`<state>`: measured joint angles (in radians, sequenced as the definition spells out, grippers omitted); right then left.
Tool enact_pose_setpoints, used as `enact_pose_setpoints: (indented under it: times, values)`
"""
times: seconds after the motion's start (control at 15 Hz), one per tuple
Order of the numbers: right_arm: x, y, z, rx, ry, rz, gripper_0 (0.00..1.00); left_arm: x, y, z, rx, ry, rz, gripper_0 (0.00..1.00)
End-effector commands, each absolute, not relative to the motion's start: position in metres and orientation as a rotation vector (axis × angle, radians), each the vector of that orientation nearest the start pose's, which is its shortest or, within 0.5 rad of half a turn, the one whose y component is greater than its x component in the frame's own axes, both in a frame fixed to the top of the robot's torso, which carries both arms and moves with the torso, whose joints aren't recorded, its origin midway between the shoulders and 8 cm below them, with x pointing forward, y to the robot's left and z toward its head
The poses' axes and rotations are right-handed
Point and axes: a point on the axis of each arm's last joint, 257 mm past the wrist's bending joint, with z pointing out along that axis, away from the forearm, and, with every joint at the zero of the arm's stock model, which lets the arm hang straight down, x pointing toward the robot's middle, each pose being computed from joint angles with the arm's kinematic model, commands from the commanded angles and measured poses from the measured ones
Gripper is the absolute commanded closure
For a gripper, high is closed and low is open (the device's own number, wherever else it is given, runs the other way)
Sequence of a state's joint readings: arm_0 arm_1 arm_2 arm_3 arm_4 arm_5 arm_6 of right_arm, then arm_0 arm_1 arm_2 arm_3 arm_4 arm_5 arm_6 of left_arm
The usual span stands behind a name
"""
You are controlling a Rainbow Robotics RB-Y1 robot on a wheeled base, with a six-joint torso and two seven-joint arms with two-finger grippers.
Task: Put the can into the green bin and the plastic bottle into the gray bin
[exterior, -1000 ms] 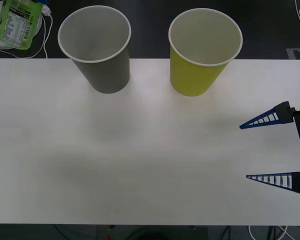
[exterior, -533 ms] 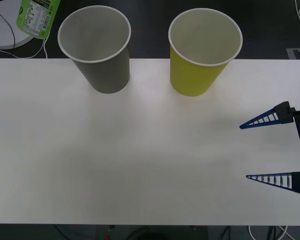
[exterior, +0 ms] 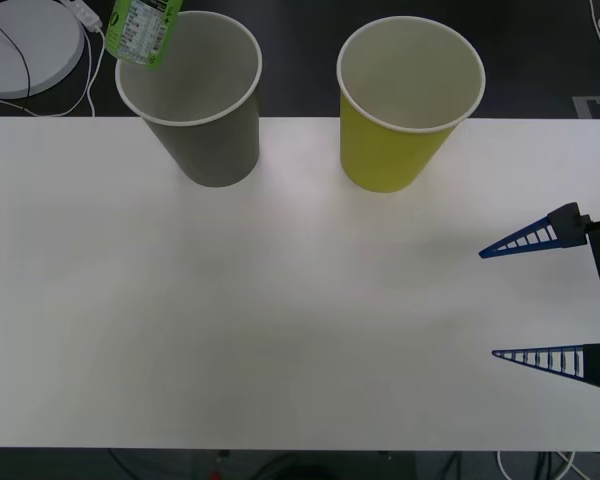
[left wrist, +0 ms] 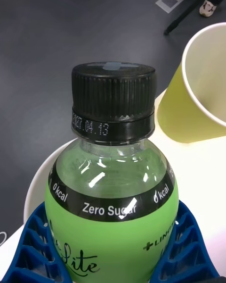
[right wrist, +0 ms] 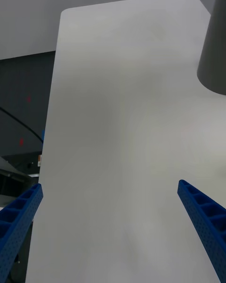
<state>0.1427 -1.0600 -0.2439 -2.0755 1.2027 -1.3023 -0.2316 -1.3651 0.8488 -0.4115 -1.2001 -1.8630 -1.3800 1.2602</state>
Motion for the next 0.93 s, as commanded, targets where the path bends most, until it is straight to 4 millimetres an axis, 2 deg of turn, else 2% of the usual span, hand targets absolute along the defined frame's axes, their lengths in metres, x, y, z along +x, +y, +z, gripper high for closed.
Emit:
enact_pose_setpoints:
  times: [0.07,0.4,0.73,0.87,0.93]
  values:
    - [0.309,-0.219,-0.132,-1.633,1.51,0.499,0.0,0.608,0.138,0.091,0.952,2.043,-0.175,1.0]
    - [0.309,-0.219,-0.132,-1.633,1.51,0.499,0.0,0.615,0.123,0.089,0.956,2.021,-0.164,1.0]
    - [0.309,-0.219,-0.132,-1.633,1.51,0.499,0.0,0.617,0.121,0.085,0.958,2.025,-0.152,0.99]
    - [0.309,-0.219,-0.132,-1.633,1.51,0.499,0.0,0.617,0.121,0.083,0.965,2.028,-0.144,0.84]
    - [0.309,-0.219,-0.132,-1.633,1.51,0.499,0.0,0.617,0.121,0.083,0.965,2.028,-0.144,0.43]
